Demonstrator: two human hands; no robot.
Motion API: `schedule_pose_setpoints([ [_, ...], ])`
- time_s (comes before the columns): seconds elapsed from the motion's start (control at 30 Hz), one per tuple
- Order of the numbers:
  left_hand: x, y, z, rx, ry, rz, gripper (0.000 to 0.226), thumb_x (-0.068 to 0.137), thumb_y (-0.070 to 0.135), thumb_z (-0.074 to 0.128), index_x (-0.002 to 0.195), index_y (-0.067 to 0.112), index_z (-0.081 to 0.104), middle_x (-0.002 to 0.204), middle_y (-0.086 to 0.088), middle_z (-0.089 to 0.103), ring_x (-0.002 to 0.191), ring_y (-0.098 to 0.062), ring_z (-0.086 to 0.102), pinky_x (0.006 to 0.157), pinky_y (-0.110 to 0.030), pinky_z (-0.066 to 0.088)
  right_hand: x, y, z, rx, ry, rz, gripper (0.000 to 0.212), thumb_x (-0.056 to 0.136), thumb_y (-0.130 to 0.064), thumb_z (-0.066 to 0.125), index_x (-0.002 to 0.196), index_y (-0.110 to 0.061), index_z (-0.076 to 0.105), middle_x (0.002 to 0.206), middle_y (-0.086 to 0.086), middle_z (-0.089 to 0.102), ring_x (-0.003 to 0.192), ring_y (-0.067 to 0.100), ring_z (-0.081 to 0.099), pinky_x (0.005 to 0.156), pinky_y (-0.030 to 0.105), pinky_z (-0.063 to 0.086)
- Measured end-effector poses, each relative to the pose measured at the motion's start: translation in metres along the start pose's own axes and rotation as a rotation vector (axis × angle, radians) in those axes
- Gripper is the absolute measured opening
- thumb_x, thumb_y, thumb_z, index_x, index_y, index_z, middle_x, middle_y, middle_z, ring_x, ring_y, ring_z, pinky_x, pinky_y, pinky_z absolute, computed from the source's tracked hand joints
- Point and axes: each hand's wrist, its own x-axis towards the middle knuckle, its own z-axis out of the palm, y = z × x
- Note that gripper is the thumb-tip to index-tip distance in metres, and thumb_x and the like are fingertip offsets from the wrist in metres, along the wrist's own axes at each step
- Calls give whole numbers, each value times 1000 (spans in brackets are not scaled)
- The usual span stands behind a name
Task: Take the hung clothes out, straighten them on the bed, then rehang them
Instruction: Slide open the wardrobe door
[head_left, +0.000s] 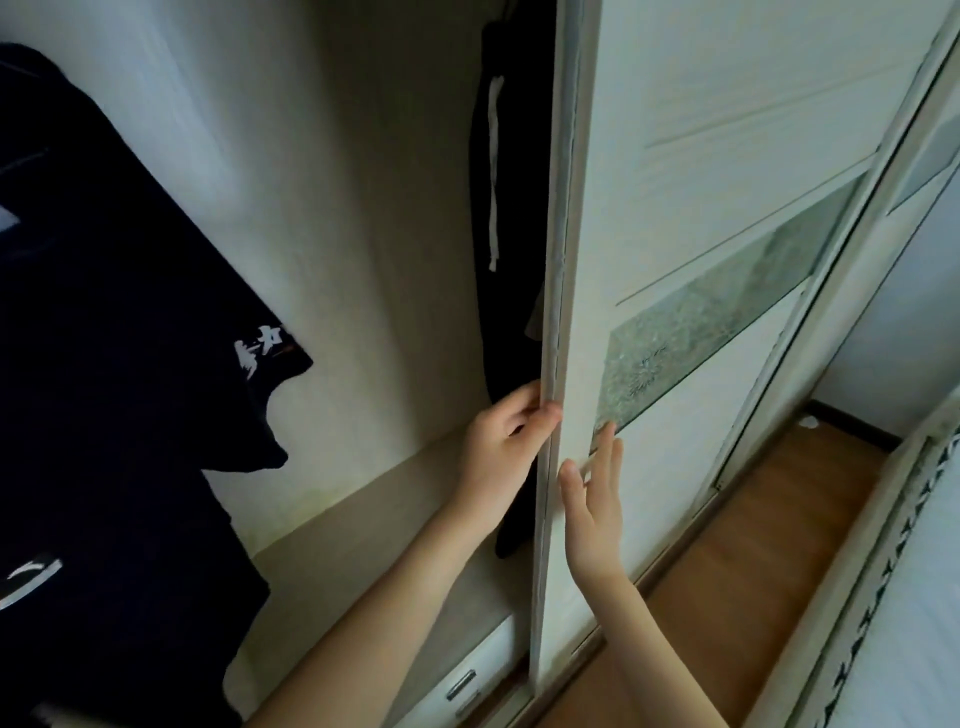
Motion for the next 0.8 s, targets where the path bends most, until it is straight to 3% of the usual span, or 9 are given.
schedule_pose_setpoints([
  [0.1,27,-5,27,-2,-4,10,27,94,11,58,109,30,70,109,8,75,108,-11,67,97,-29,49,30,10,-22,9,2,-2,92,81,-80,21,154,-29,-1,158,-22,-4,145,-3,-15,117,24,5],
  [0.23,60,-16,58,31,46,0,22,92,17,62,112,17,73,107,3,76,102,-14,70,92,-30,52,66,22,-45,17,19,7,86,84,-74,25,154,-31,0,157,-25,-3,145,-4,-13,114,20,5],
  [0.37,83,-22,86,34,120,-15,20,90,14,66,107,9,74,99,1,77,94,-11,72,80,-19,53,94,32,-63,22,35,4,84,85,-74,24,154,-32,0,155,-28,-3,145,-4,-12,115,21,3],
  [0.57,112,-24,122,39,175,-81,19,86,21,70,101,9,75,95,2,76,90,-4,71,78,-14,53,128,39,-88,62,58,40,81,85,-73,29,154,-38,5,160,-22,4,146,-4,-7,111,20,9],
  [0.73,135,-31,138,83,167,-106,10,85,22,71,92,17,75,86,7,76,85,-5,71,81,-23,55,148,45,-103,97,105,85,78,84,-71,41,151,-44,15,161,-16,13,146,-4,2,111,21,14],
  [0.8,136,-33,138,77,162,-93,9,85,20,71,92,16,75,84,10,75,82,2,70,75,-15,53,149,46,-103,104,103,84,79,82,-73,42,151,-46,15,161,-16,12,146,-4,4,114,24,16],
])
